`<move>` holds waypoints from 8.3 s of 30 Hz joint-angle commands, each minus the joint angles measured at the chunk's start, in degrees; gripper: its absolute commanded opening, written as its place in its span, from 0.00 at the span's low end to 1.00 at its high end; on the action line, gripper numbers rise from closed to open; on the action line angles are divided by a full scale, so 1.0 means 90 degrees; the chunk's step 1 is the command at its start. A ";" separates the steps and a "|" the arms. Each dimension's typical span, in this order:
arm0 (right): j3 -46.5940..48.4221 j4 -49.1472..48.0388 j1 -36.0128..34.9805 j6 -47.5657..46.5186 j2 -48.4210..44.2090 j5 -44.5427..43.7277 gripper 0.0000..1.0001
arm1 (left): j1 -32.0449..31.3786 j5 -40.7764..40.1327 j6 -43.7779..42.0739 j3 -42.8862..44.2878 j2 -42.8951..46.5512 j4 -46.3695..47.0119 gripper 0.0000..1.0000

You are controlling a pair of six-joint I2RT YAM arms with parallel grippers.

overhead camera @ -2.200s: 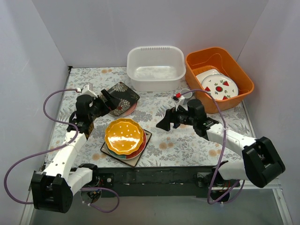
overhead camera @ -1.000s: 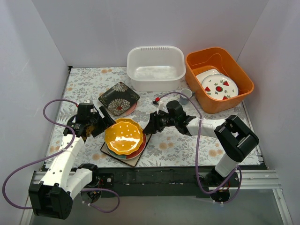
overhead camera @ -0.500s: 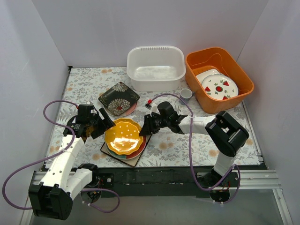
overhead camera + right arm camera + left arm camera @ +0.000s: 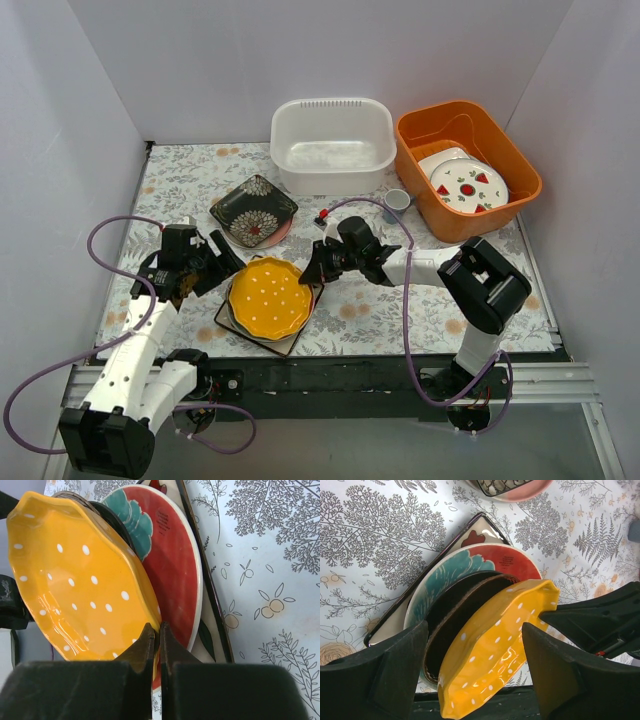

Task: Place the plates into the plastic bin on the countertop
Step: Pick up the plate at the center of the board, then place the plate in the plastic bin.

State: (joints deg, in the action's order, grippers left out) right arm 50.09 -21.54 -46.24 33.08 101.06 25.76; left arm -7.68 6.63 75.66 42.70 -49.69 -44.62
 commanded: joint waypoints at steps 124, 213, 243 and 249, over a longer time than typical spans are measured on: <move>-0.1678 0.1114 0.1514 -0.0414 -0.4382 -0.1543 0.92 | -0.1060 0.2935 0.0500 -0.0008 -0.1793 0.4449 0.00; -0.2830 0.0059 0.1808 -0.0883 -0.3680 0.0234 0.97 | -0.0719 0.2134 0.1105 0.6574 -0.7153 0.5133 0.00; -0.3807 0.0509 0.1798 -0.0639 -0.4871 -0.0538 0.96 | -0.0709 0.1538 0.1262 0.7658 -0.8756 0.7165 0.00; -0.3768 0.0431 0.1808 -0.0687 -0.4793 -0.0499 0.96 | -0.0719 0.1373 0.0764 0.7697 -0.8639 0.6941 0.00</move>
State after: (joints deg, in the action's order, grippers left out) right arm 15.99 -16.40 -30.22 27.03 57.84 21.45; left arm -14.31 19.75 84.84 106.94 -132.73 11.00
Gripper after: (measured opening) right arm 0.959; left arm 0.239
